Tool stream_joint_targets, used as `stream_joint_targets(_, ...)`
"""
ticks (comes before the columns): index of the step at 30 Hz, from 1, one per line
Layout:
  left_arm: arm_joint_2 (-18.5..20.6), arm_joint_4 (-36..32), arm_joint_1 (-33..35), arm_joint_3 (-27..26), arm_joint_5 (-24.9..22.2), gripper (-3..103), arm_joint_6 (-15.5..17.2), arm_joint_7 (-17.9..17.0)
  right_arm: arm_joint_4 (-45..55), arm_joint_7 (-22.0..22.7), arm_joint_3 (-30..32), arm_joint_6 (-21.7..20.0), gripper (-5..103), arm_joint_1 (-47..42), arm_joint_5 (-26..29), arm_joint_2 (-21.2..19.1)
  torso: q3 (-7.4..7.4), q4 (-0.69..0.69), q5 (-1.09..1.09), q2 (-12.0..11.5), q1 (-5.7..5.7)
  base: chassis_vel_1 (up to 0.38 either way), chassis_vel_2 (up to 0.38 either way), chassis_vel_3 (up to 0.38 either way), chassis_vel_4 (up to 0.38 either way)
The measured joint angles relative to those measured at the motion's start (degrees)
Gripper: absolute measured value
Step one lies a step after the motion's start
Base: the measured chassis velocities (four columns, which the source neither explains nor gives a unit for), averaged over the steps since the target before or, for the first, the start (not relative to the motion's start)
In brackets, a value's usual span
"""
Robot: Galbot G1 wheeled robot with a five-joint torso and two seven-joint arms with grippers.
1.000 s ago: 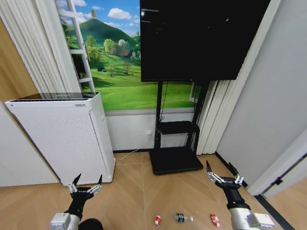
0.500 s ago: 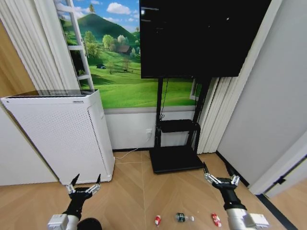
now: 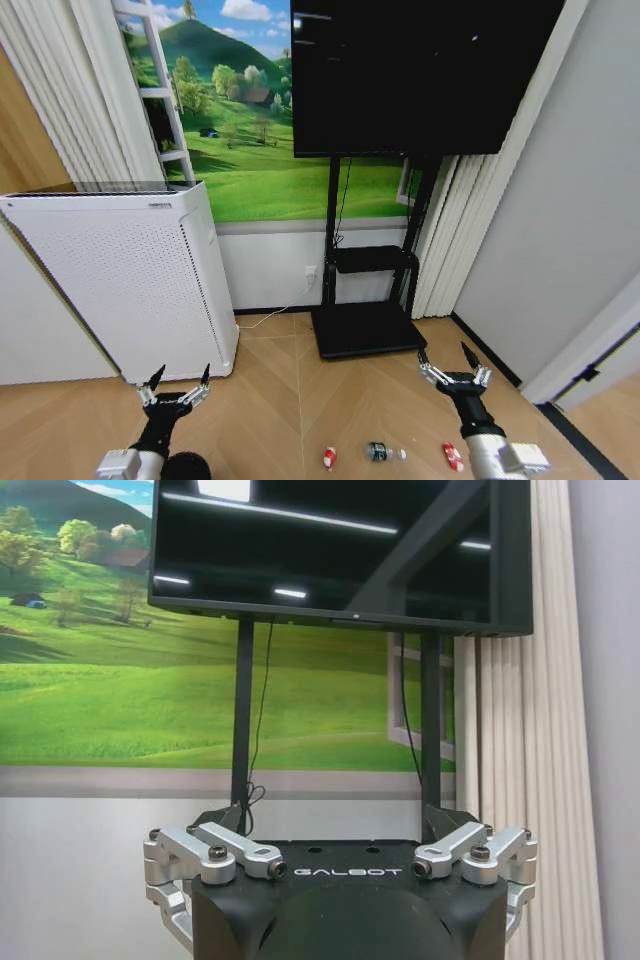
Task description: Pick up the trash bin and place the garbage on the floor into it.
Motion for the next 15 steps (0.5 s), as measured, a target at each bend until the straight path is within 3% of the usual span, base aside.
stream_joint_targets(15,-0.9,-0.1,0.6,0.5,0.9,100,-0.2,0.2,-0.3,-0.9,0.1,-0.3,100,0.0,-0.3,-0.2,-2.10,0.00,0.00,-3.6,-1.48,0.000,0.000,0.000,0.000)
